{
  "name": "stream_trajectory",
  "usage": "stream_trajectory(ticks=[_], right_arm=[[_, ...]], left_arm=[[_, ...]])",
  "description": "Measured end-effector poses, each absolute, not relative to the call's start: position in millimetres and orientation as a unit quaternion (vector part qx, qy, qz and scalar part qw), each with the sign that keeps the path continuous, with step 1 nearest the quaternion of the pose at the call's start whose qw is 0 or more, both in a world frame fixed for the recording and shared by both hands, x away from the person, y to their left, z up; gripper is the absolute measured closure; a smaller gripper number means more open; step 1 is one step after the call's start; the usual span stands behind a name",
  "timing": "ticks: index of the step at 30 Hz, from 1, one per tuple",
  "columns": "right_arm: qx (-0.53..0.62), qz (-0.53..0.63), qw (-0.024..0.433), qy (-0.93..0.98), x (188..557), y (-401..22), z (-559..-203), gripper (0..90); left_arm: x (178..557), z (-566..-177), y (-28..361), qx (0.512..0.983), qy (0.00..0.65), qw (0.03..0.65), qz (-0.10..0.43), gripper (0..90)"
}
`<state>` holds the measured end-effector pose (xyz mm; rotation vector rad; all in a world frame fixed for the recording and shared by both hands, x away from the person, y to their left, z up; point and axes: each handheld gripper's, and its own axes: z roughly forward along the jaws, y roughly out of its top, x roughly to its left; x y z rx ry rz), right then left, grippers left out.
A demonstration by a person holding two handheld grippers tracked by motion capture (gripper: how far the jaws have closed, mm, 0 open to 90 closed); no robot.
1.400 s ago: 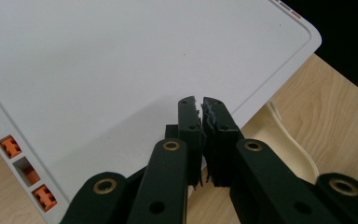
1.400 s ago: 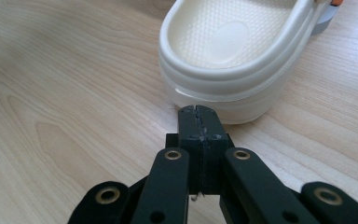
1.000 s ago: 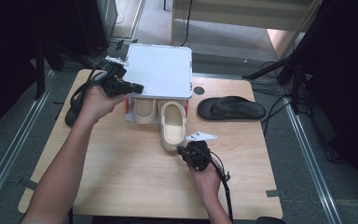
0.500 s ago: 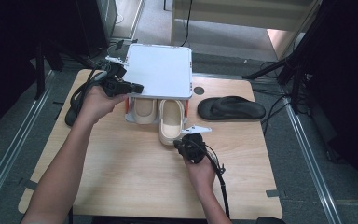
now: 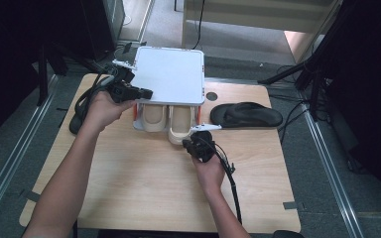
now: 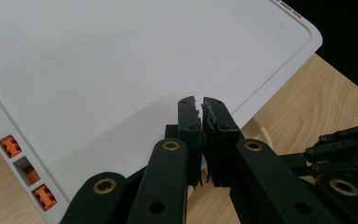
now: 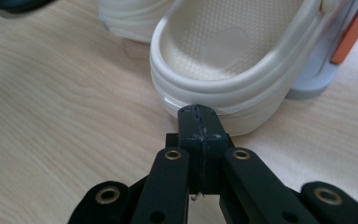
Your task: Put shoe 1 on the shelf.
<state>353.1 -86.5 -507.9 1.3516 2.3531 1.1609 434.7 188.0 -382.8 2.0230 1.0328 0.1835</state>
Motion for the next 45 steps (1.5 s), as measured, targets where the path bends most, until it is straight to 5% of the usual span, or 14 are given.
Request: stream_trajectory(ticks=[21, 27, 35, 45], right_arm=[[0.451, 0.401, 0.088, 0.793, 380, -73, -506, 90.0], [0.422, 0.414, 0.091, 0.801, 363, -86, -493, 87.8], [0.409, 0.440, 0.075, 0.796, 350, -109, -475, 66.9], [0.379, 0.460, 0.078, 0.799, 342, -128, -461, 52.2]], left_arm=[[436, -383, 190, 0.800, 0.418, 0.426, 0.065, 84.6], [436, -381, 190, 0.794, 0.422, 0.436, 0.039, 65.8], [427, -373, 189, 0.803, 0.423, 0.419, 0.039, 45.8], [408, -364, 201, 0.798, 0.427, 0.421, 0.064, 41.8]])
